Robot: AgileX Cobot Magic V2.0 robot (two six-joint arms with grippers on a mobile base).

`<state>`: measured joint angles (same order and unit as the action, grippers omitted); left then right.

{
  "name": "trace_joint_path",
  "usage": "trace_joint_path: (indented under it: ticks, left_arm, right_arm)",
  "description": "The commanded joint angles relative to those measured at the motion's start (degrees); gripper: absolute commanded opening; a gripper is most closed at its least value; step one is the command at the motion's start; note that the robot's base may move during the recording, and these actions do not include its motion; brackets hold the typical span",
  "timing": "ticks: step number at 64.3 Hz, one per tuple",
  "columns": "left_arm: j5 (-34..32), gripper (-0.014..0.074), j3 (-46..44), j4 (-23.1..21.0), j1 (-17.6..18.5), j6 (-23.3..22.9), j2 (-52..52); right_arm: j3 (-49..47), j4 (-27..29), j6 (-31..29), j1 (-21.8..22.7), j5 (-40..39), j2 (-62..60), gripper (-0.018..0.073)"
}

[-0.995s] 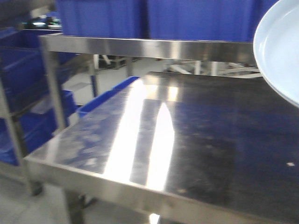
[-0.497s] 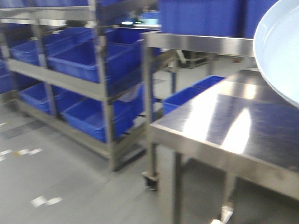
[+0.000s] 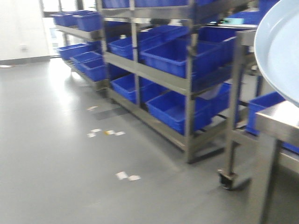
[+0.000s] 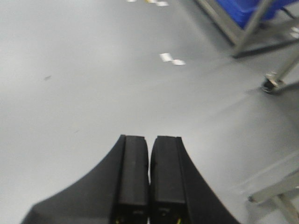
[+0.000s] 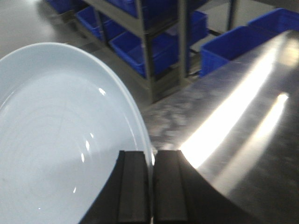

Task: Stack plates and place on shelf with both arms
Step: 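Drive the base away from the table toward the bin shelves, holding the plates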

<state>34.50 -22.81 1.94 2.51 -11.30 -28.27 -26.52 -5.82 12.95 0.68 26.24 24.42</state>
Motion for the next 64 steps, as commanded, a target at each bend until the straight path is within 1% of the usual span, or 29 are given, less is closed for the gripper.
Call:
trace_joint_path:
  ticks: [1, 41, 42, 64]
  left_arm:
    - [-4.3, 0.0086, -1.6, -0.3, -0.2, -0.5, -0.3]
    - [-4.1, 0.0086, -1.6, -0.3, -0.2, -0.5, -0.3]
    - [-4.1, 0.0086, -1.6, -0.3, -0.2, -0.5, -0.3]
    - [-4.1, 0.0086, -1.6, -0.3, -0.2, -0.5, -0.3]
  right_arm:
    - [-1.9, -0.1, 0.2, 0.3, -5.5, 0.2, 0.0029]
    - [-1.9, -0.1, 0.2, 0.3, -5.5, 0.2, 0.0029]
    - [-1.9, -0.1, 0.2, 0.3, -5.5, 0.2, 0.0057]
    - [-1.9, -0.1, 0.2, 0.3, -5.5, 0.4, 0.0057]
